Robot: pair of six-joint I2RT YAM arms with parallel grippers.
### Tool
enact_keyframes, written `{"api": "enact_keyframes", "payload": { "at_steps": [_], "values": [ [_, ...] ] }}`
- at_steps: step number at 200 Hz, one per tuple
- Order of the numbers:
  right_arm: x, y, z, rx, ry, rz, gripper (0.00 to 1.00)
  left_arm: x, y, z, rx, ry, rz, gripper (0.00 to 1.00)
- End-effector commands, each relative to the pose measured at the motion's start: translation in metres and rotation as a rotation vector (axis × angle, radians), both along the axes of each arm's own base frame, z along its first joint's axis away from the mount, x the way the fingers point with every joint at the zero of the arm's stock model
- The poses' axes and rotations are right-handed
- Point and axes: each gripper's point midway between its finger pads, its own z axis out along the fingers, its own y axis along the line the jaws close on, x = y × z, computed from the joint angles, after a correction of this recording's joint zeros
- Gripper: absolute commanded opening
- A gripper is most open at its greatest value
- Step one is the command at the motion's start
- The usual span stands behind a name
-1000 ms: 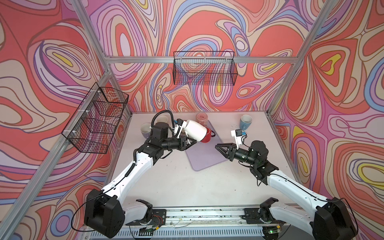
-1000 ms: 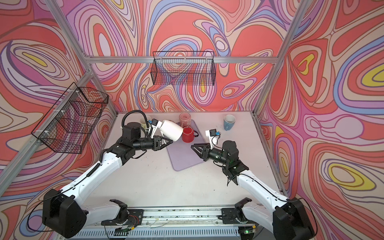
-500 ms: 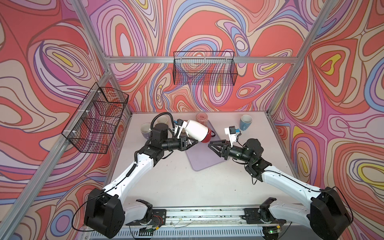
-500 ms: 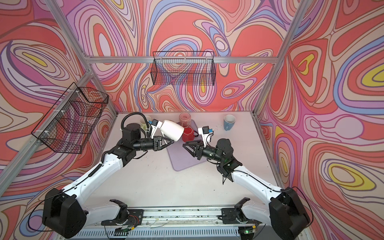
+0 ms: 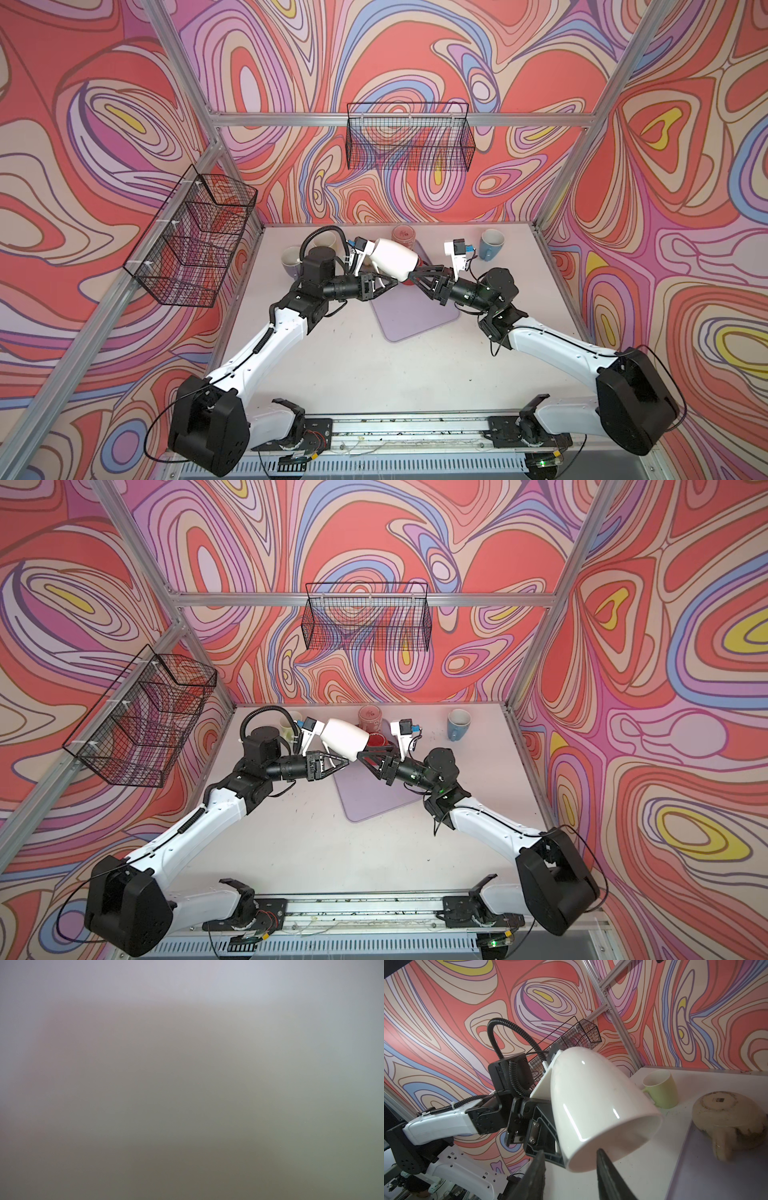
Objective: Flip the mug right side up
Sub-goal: 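Close the right gripper on the white mug held by the left gripper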
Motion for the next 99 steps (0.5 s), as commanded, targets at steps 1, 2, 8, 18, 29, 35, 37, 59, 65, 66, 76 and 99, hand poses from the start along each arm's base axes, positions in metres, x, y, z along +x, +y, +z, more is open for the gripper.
{"api": "enact_keyframes", "payload": {
  "at_steps": [1,2,8,18,29,35,37,59,65,66,76,99],
  "values": [
    [-0.004,0.008,0.022,0.055,-0.062,0.033,0.41,-0.005,0.000,0.027,-0.056,-0.109,-0.032,0.02],
    [-0.004,0.008,0.022,0.055,-0.062,0.033,0.41,-0.005,0.000,0.026,-0.056,-0.107,-0.032,0.02],
    [-0.003,0.010,0.023,0.061,-0.061,0.037,0.41,-0.005,0.000,0.025,-0.056,-0.107,-0.033,0.02],
    [-0.003,0.011,0.025,0.076,-0.067,0.043,0.41,-0.005,0.000,0.025,-0.056,-0.106,-0.034,0.02],
    [-0.003,0.012,0.028,0.094,-0.073,0.046,0.41,-0.005,0.000,0.025,-0.056,-0.107,-0.033,0.01],
    [-0.002,0.012,0.029,0.103,-0.077,0.048,0.41,-0.006,0.000,0.025,-0.057,-0.105,-0.034,0.01],
    [-0.002,0.012,0.030,0.106,-0.077,0.048,0.41,-0.005,-0.001,0.024,-0.056,-0.106,-0.034,0.01],
    [0.000,0.014,0.033,0.135,-0.083,0.062,0.41,-0.005,-0.001,0.023,-0.059,-0.102,-0.034,0.01],
    [0.000,0.015,0.034,0.142,-0.085,0.067,0.41,-0.005,-0.001,0.023,-0.059,-0.098,-0.035,0.01],
    [0.000,0.015,0.034,0.143,-0.086,0.068,0.41,-0.005,-0.001,0.023,-0.059,-0.098,-0.035,0.00],
    [0.001,0.017,0.035,0.151,-0.083,0.074,0.40,-0.005,-0.001,0.023,-0.060,-0.098,-0.036,0.00],
    [0.003,0.019,0.037,0.176,-0.082,0.089,0.40,-0.005,-0.001,0.022,-0.058,-0.099,-0.033,0.00]
  ]
}}
